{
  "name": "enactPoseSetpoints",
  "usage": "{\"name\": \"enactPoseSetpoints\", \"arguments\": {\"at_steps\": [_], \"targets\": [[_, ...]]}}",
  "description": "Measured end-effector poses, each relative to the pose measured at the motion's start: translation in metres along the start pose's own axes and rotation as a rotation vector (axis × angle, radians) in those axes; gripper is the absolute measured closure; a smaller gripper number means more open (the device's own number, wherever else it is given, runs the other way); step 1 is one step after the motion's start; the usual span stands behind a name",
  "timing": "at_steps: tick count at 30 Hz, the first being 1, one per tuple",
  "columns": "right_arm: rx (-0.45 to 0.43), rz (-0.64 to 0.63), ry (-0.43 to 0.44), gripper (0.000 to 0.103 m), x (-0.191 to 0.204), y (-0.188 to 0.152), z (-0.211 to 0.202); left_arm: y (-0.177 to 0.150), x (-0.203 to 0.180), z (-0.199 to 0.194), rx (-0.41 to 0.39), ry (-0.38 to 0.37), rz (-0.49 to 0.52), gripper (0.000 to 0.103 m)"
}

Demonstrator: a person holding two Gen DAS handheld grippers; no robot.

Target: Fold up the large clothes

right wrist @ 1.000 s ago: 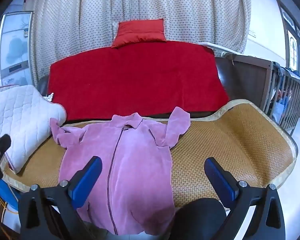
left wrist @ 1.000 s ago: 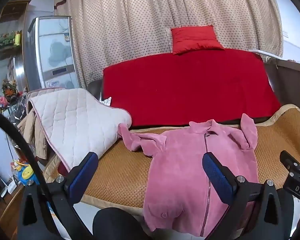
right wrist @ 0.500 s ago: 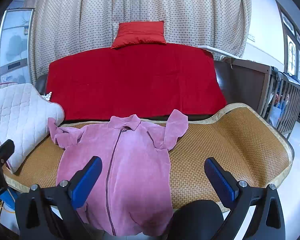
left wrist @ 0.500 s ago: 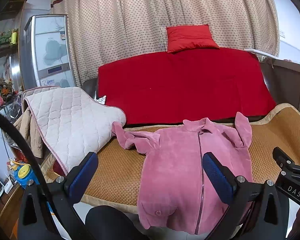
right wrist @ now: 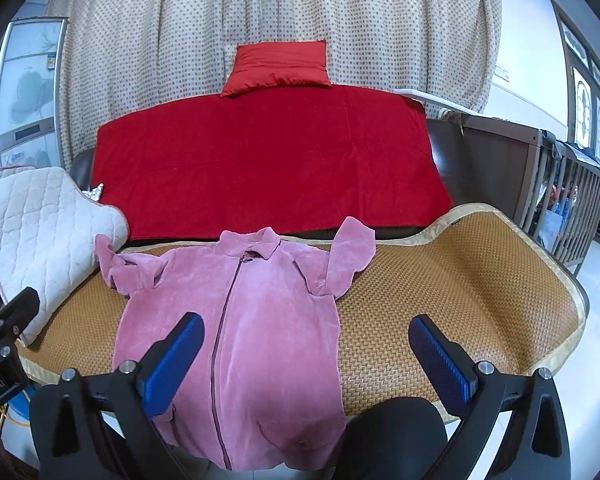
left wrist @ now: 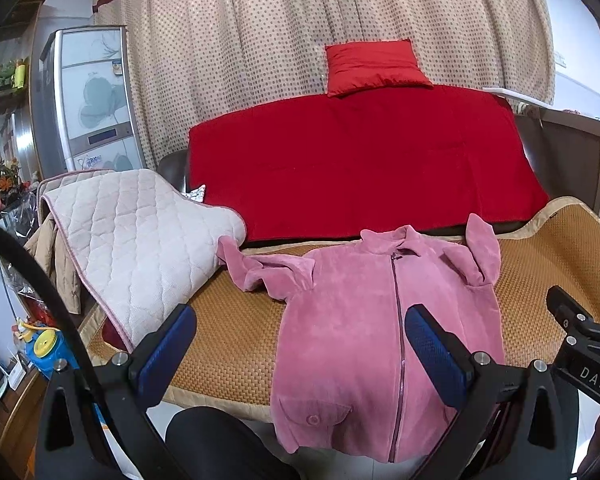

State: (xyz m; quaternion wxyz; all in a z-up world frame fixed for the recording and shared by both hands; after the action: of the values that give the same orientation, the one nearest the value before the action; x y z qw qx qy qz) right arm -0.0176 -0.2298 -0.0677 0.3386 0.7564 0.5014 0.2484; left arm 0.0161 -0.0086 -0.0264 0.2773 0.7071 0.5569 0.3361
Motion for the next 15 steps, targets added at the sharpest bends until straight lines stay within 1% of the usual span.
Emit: {"name": "enactPoseSetpoints", "arguments": {"at_steps": [9, 15], "targets": [[0.017, -0.010, -0.002, 0.000, 0.003, 0.000, 0.009, 0.001, 0.003, 0.012, 0.025, -0.003, -0.007, 0.000], [0.048, -0.028, -0.008, 0.000, 0.008, 0.000, 0.026, 0.003, 0.003, 0.030, 0.055, -0.003, -0.013, 0.000]]}}
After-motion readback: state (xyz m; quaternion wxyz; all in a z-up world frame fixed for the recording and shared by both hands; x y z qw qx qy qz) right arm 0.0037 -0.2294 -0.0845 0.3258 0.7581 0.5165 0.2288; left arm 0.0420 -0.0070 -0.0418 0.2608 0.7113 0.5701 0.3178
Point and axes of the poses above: each gripper's, at about its wrist camera, not at the fingertips, and z roughly the way its jaws point, x to its left, y to its top, the point moved 1 cm from there along z, roughly the way its jaws point, and after that the axes turned 12 degrees about x, right-handed, at the moved point
